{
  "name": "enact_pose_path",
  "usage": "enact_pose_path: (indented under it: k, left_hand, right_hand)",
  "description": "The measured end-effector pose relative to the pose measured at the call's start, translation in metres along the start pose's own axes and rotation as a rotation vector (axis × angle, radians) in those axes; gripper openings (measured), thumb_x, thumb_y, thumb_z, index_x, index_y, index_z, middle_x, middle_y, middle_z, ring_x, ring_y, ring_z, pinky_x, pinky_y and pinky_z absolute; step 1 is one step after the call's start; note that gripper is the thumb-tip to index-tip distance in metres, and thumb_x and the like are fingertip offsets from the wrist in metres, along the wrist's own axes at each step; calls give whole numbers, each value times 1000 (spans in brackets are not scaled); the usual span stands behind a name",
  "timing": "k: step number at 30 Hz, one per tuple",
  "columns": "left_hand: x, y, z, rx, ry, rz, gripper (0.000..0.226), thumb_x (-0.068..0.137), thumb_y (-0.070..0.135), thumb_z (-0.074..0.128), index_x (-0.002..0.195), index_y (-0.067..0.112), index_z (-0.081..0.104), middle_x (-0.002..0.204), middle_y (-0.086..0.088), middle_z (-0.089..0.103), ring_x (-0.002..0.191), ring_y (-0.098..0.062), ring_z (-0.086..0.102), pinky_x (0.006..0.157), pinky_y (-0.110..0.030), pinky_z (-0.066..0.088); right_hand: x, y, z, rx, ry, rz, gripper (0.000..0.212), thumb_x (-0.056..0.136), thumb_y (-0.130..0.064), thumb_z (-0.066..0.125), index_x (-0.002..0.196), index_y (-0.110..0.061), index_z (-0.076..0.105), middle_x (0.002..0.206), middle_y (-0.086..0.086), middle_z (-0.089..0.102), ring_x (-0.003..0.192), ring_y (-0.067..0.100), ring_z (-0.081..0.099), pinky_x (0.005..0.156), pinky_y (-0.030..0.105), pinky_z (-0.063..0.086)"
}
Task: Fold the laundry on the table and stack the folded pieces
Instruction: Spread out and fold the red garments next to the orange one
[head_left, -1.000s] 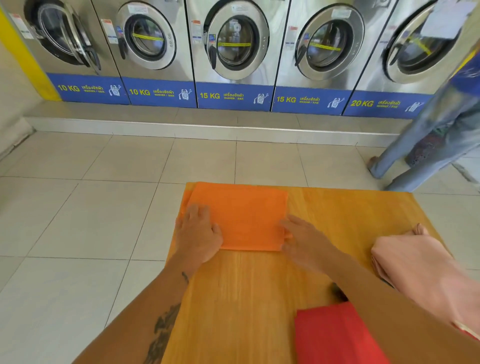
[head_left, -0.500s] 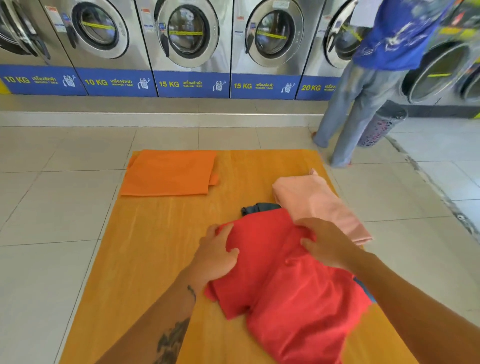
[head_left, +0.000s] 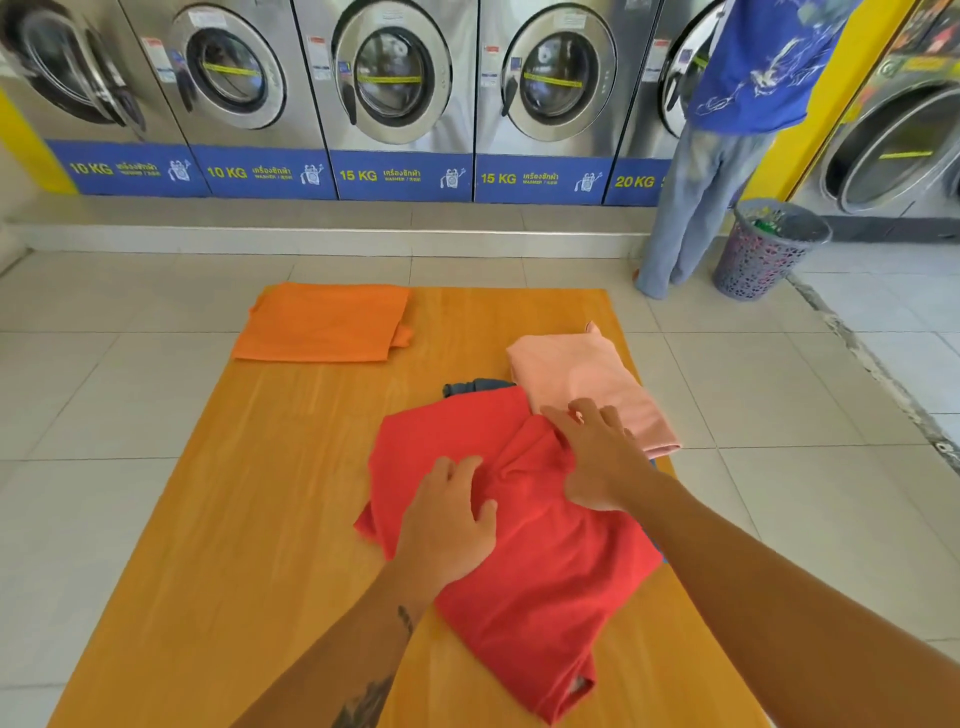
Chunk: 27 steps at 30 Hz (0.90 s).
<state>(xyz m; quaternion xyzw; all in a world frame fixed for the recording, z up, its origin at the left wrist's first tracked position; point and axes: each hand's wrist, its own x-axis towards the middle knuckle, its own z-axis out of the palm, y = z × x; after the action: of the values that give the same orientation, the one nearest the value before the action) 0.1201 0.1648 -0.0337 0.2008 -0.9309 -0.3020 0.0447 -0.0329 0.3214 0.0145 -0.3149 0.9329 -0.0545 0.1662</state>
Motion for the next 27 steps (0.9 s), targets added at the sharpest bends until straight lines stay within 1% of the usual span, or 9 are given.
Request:
enact_pose_path:
  k: [3,6,9,12,15,18,20,24,27]
  left_hand:
    - [-8,1,4,-56,-89,-88,70,85,46,55,148,33,27,140,4,47,127,-21,48,102,-39,41]
    - [-14,1,2,-123,-145,-98,79,85,37,62,152,39,20,143,4,49,130,-20,47,105,-34,38]
    - [-19,0,-7,-219,-155,-60,87,85,22,65,149,54,16,135,9,54,125,-15,50,101,-30,40]
    - [-18,2,-20,-252,-127,-26,87,86,17,66,146,59,19,112,13,56,105,-8,54,96,-30,43]
    - [-14,3,-38,-307,-101,-10,81,85,22,67,145,58,25,100,15,53,86,-1,53,87,-24,44]
    - [-13,-6,-59,-300,-199,2,74,85,33,66,142,61,29,107,15,54,94,-1,56,87,-21,44]
    - [-14,-13,-70,-288,-216,6,71,88,24,64,141,60,33,104,11,58,94,-4,58,89,-24,48]
    - [-15,-26,-96,-430,-144,-28,62,94,10,57,135,55,46,95,7,55,83,-6,56,78,-20,49]
    - [-15,-36,-122,-464,-85,-17,56,96,9,53,126,56,53,94,7,51,81,-8,53,71,-17,45]
  right_hand:
    - [11,-10,-1,-38,-37,-134,97,61,-29,55,154,-34,26,159,0,25,143,29,21,107,50,34]
    - [19,-17,-7,-106,-135,-179,87,65,-28,54,149,-35,33,144,1,48,134,29,39,107,52,31]
    - [21,-20,-14,-257,-158,-175,48,61,-29,47,107,-35,59,106,-1,60,113,30,52,101,56,25]
    - [18,-16,-29,-213,-87,-221,12,61,-30,48,72,-31,50,89,-3,48,95,29,51,82,42,33]
    - [15,-3,-52,-68,-80,-237,21,59,-40,61,69,-22,58,78,-6,62,80,23,58,71,40,46]
    - [6,3,-79,152,-170,-189,23,54,-41,72,68,-27,61,67,-8,63,70,16,59,64,36,45]
    - [2,3,-88,207,-202,-215,17,61,-34,77,64,-29,61,66,-9,60,67,12,56,60,29,38]
    - [2,-7,-101,328,-174,-241,11,71,-38,76,72,-31,68,71,-6,64,78,14,58,82,30,36]
    - [12,-30,-112,210,-93,-273,30,67,-61,67,79,-34,68,74,-11,68,87,12,63,118,55,12]
